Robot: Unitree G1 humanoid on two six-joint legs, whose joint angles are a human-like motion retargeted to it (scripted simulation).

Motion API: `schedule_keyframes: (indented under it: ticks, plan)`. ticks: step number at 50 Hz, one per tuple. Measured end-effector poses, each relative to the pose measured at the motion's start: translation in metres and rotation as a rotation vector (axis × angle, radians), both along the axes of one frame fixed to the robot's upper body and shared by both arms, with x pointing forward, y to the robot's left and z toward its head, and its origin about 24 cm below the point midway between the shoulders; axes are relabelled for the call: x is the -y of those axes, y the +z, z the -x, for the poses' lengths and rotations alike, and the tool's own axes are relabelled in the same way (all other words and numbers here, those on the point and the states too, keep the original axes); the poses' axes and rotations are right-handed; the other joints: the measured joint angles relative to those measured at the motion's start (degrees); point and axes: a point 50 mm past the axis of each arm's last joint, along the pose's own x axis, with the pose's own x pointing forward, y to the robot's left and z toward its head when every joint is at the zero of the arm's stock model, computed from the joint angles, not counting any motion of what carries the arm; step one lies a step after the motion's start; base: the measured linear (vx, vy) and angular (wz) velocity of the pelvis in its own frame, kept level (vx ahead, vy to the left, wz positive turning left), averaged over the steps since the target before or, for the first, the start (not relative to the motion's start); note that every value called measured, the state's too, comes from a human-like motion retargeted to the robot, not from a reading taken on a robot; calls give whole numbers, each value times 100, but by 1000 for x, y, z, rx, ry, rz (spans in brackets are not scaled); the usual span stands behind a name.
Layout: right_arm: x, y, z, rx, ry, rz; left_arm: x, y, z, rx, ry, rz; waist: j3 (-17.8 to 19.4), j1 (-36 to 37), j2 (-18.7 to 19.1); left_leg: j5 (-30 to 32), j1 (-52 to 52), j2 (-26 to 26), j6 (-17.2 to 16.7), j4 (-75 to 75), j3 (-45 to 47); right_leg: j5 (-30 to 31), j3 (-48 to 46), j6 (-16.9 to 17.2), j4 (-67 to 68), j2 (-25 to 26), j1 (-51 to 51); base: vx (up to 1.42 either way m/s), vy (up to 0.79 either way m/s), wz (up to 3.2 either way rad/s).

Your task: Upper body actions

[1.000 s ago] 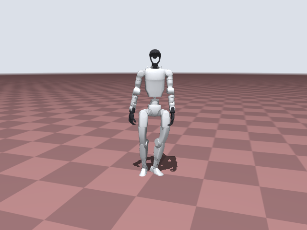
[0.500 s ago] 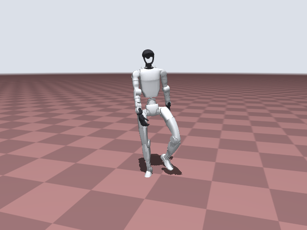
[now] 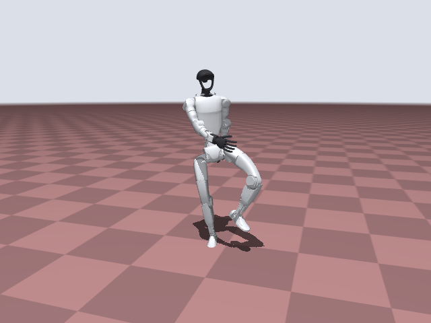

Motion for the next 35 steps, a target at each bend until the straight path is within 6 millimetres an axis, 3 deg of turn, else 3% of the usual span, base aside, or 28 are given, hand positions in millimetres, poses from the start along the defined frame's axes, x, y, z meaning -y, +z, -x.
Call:
schedule_keyframes:
  ticks: [5,11,14,16,23,27,30,35]
  plan:
    - [5,-46,32,-205,-8,5,-19,-9,-20,60,-59,-88,-449,-312,205,502,1615,-379,-207,-1741,-23,57,-290,98,-240,204,-35,7,3,40]
    - [13,-93,78,-347,31,138,-28,-15,-33,86,-56,-169,-1086,-872,355,1103,3241,-1655,-644,-4987,-580,71,-550,249,-478,379,-167,13,6,50]
    - [18,-111,99,-422,33,177,-32,-19,-46,123,-71,-187,-1305,-1111,526,567,3891,-1992,-1151,-6528,-874,54,-744,300,-533,581,-275,9,5,48]
    - [24,-120,111,-468,26,198,-34,-22,-58,160,-89,-195,-1345,-1163,635,216,4265,-1990,-1237,-7334,-597,43,-800,317,-536,720,-325,14,6,15]
    - [52,-143,143,-582,5,303,-39,-31,-101,281,-189,-201,-1298,-1399,626,-45,4473,-2221,-1205,-8280,-640,60,-1121,490,-587,725,-382,7,6,31]
    - [69,-157,169,-667,-21,357,-39,-34,-119,330,-245,-201,-1251,-1393,528,-103,4434,-2333,-997,-8299,-612,90,-1199,591,-568,598,-386,18,13,6]
    - [83,-168,196,-756,-51,391,-36,-36,-129,362,-282,-189,-1235,-1271,464,-195,4519,-2399,-931,-8333,-507,69,-1144,652,-482,506,-387,19,14,-29]
    - [110,-183,257,-945,-120,459,-34,-38,-146,384,-360,-175,-1325,-1178,479,-329,4641,-2494,-757,-8445,-438,-146,-1119,774,-25,354,-481,26,23,-14]
